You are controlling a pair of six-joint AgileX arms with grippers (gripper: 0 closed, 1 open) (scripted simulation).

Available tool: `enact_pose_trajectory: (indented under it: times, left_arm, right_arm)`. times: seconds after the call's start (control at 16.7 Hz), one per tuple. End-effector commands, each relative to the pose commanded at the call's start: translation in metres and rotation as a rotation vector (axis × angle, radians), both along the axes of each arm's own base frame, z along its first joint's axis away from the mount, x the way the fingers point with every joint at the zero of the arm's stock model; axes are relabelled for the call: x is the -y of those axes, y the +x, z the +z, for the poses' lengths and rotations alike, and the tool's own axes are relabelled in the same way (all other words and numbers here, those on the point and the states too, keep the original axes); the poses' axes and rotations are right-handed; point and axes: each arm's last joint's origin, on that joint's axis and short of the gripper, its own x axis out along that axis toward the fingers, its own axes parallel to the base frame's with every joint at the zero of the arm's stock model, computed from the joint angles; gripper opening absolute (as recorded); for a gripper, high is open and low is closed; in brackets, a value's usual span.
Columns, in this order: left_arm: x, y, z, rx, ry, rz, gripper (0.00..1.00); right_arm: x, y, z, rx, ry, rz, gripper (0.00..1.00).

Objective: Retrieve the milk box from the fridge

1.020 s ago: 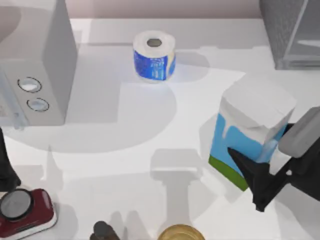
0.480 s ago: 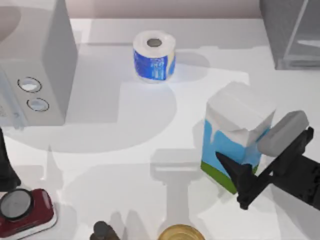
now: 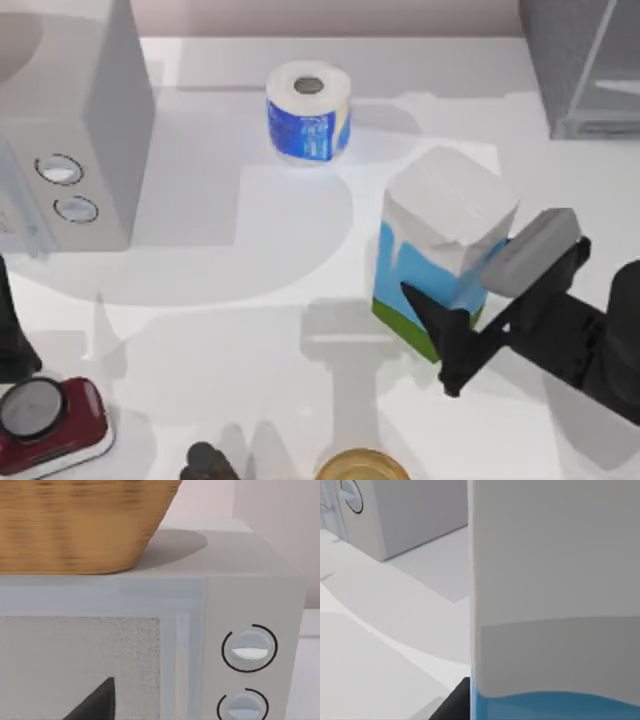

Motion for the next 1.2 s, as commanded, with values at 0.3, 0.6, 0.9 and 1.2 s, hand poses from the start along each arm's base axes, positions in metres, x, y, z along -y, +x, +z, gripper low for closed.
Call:
enact_pose_trajectory:
  times: [0.3,0.6,0.9,1.2]
  left_arm:
    - [0.0,0.0,0.0,0.0,0.0,0.0,1.0]
    - [0.0,0.0,0.0,0.0,0.0,0.0,1.0]
    - [0.0,0.0,0.0,0.0,0.0,0.0,1.0]
    - [0.0,0.0,0.0,0.0,0.0,0.0,1.0]
  right_arm:
    - [-0.0011,0.0006,-0.0024,-0.002,-0.001,0.001,0.0]
    - [-0.0011,0.0006,-0.0024,-0.002,-0.001,0.001,0.38]
    - [-0.0011,0.0006,-0.0024,-0.002,-0.001,0.001,0.75]
    - [-0.0011,0.0006,-0.0024,-0.002,-0.001,0.001,1.0]
